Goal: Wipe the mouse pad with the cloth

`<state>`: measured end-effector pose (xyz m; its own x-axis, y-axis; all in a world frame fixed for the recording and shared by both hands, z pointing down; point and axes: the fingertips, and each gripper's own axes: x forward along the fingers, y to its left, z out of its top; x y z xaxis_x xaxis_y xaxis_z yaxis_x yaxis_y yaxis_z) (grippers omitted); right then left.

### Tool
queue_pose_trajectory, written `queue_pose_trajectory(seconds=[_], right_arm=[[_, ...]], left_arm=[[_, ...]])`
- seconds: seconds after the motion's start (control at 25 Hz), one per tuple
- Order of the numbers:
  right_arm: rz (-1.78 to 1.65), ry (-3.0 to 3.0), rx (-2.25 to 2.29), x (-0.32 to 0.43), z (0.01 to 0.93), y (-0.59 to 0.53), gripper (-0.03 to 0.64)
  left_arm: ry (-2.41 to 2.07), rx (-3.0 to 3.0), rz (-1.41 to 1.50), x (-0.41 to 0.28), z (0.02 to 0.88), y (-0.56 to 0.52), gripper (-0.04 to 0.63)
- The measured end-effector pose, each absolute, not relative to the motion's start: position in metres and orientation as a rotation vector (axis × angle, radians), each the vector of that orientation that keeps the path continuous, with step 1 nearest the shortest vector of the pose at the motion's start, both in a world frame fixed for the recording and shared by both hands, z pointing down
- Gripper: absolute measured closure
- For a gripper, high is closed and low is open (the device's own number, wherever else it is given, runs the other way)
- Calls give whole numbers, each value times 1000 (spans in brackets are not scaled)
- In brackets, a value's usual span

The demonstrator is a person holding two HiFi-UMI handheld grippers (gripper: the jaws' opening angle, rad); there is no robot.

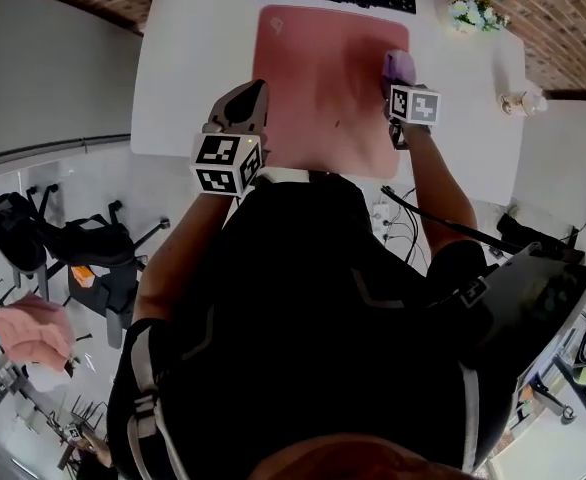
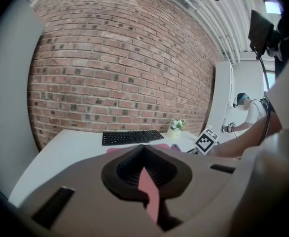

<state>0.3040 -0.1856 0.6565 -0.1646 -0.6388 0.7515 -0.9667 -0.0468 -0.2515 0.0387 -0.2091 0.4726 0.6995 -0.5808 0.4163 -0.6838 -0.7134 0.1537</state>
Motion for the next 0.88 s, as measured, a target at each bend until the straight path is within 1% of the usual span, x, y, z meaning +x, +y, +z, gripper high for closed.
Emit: queue_pose_trajectory(seconds=[0.4,0.88], right_arm=[[1100,-1902,1575,249,659,-207,561],[1096,-1979,1452,195,661,-230,561]], left_arm=[[-1103,2561,481,1,469,-206,593],[-1195,2517,458,-27,465,-203,594]])
